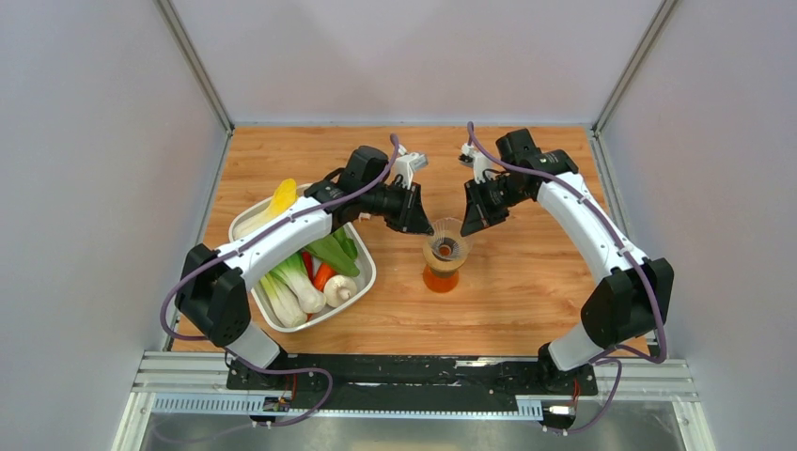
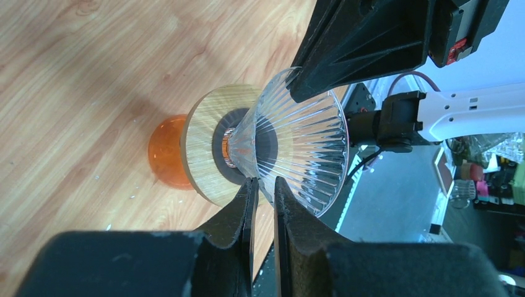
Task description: Place the coffee filter in the dripper
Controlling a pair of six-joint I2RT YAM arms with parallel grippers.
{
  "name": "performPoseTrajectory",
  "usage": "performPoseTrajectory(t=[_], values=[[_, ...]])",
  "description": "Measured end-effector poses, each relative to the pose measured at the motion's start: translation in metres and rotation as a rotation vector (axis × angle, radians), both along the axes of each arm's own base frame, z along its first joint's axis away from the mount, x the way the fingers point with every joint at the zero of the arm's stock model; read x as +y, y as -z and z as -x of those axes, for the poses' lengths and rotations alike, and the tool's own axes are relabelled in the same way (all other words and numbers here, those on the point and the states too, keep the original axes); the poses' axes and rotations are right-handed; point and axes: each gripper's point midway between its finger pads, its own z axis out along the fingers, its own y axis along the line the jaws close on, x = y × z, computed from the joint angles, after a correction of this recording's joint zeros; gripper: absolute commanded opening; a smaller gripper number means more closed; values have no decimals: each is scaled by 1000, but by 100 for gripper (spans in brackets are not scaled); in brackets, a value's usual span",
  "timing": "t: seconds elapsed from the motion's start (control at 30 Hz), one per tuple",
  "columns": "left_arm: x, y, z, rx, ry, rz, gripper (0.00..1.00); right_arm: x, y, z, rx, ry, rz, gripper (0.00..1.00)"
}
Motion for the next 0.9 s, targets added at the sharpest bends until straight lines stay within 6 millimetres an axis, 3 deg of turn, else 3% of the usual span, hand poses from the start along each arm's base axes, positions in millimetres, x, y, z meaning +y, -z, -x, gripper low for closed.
performPoseTrajectory(t=[0.9], values=[[5,2,-1,-154,8,25,0,6,2,-4,-113,-12,27,0]])
